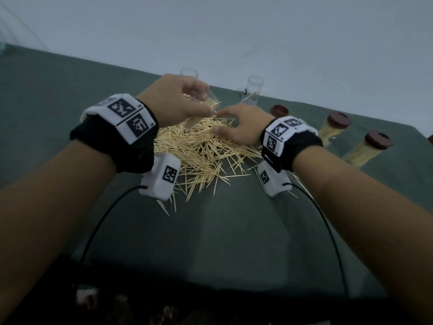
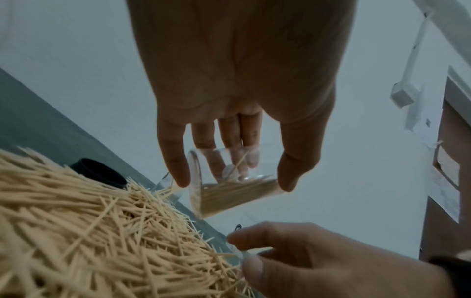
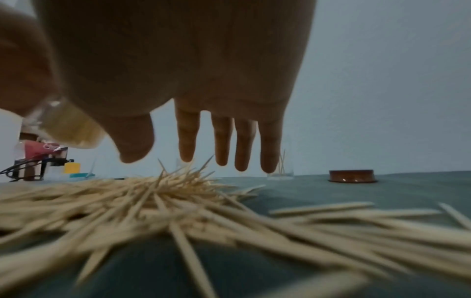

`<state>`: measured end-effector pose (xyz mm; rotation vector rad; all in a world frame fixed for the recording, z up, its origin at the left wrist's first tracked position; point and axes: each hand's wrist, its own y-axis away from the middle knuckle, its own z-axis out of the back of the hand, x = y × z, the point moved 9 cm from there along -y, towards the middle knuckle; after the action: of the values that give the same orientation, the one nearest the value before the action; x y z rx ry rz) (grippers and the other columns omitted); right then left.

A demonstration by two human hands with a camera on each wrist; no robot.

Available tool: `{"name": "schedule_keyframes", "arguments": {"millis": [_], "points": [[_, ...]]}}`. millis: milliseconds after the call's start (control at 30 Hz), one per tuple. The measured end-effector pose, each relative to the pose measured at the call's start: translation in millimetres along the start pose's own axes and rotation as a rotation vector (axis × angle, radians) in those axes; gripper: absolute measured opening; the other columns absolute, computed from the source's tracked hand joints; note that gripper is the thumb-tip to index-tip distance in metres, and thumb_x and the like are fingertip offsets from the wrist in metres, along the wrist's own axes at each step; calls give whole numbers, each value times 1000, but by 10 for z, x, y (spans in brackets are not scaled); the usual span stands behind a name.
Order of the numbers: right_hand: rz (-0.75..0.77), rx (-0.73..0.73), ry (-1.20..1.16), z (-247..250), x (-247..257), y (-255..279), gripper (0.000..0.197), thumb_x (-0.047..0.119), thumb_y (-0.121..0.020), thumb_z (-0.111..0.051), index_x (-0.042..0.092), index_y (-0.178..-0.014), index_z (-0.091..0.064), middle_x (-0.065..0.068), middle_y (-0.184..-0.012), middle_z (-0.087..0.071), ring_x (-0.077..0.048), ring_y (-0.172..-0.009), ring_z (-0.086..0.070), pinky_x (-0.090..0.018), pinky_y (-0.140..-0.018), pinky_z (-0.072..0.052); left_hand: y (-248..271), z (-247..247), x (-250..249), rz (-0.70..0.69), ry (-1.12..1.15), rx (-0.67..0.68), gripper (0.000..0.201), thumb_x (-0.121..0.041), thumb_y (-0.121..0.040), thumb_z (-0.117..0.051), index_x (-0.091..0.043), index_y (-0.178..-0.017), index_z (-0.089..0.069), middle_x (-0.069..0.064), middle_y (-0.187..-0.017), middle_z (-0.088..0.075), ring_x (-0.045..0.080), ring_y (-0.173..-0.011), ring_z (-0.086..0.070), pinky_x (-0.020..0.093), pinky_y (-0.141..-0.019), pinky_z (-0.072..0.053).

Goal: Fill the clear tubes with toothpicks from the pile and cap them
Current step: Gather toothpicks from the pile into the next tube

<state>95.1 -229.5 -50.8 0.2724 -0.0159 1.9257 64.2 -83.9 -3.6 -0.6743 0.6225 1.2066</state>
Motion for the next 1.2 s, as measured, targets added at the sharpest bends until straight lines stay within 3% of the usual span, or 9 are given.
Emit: {"name": "schedule_keyframes", "arguments": {"millis": [133, 300, 500, 567, 667, 800, 933, 1100, 1200], "points": [[-31, 110, 51, -59, 94, -156, 73, 80, -67, -60, 46, -131, -51, 8, -142, -50, -18, -127, -50, -38, -105, -39, -7, 30, 10, -3, 4, -11, 49, -33, -78, -79, -20, -123, -64, -10, -108, -66, 5, -100, -63, 29, -95, -51], [9, 113, 78, -8, 96, -64, 41, 58, -77, -68, 40, -113, -61, 8, -120, -60, -17, -110, -59, -35, -96, -46, -26, 24, -7, -3, 13, -13, 49, -35, -77, -79, -22, -122, -64, -10, -110, -66, 3, -101, -63, 32, -97, -50], [15, 69, 113, 85, -124, 199, 32, 54, -83, -66, 33, -106, -64, 12, -94, -58, -15, -96, -60, -26, -80, -44, -15, -58, -62, -8, -8, 21, 51, -38, -77, -78, -23, -123, -64, -10, -114, -65, 6, -104, -62, 33, -97, -50], [-4, 71, 114, 90, -188, 256, 41, 64, -79, -64, 35, -108, -65, 11, -103, -60, -15, -103, -58, -27, -85, -44, -10, -70, -82, -13, -13, 25, 51, -37, -77, -78, -23, -124, -64, -9, -114, -65, 6, -104, -62, 30, -95, -50], [-30, 167, 132, -12, -220, 341, 70, 77, -65, -67, 43, -125, -56, 6, -138, -49, -18, -123, -50, -37, -103, -41, 3, -83, -114, -21, -16, 30, 50, -36, -78, -78, -23, -124, -63, -9, -114, -65, 6, -102, -63, 27, -93, -50], [-7, 152, 98, -56, -186, 400, 73, 47, -73, -78, 49, -137, -44, 6, -133, -57, -18, -120, -55, -31, -99, -43, 24, -102, -139, -28, -21, 41, 48, -35, -78, -78, -22, -123, -64, -8, -113, -65, 8, -101, -63, 29, -92, -51], [37, 89, 61, -42, -142, 402, 82, 18, -80, -68, 53, -142, -29, 6, -130, -60, -13, -109, -61, -31, -95, -51, 42, -112, -151, -34, -15, 52, 50, -34, -79, -78, -23, -125, -63, -9, -112, -64, 6, -100, -63, 28, -89, -52], [-109, 222, 171, -75, -355, 484, 98, 64, -68, -74, 37, -149, -27, 3, -146, -46, -23, -131, -47, -40, -108, -39, 41, -105, -145, -32, -1, 63, 51, -35, -79, -77, -23, -126, -62, -8, -113, -64, 7, -99, -64, 26, -84, -53], [-144, 249, 211, -88, -430, 531, 81, 60, -69, -76, 32, -139, -46, 5, -127, -60, -23, -116, -56, -36, -96, -46, 34, -108, -142, -25, 5, 69, 50, -35, -79, -78, -24, -125, -63, -8, -113, -65, 8, -98, -64, 27, -83, -54]]}}
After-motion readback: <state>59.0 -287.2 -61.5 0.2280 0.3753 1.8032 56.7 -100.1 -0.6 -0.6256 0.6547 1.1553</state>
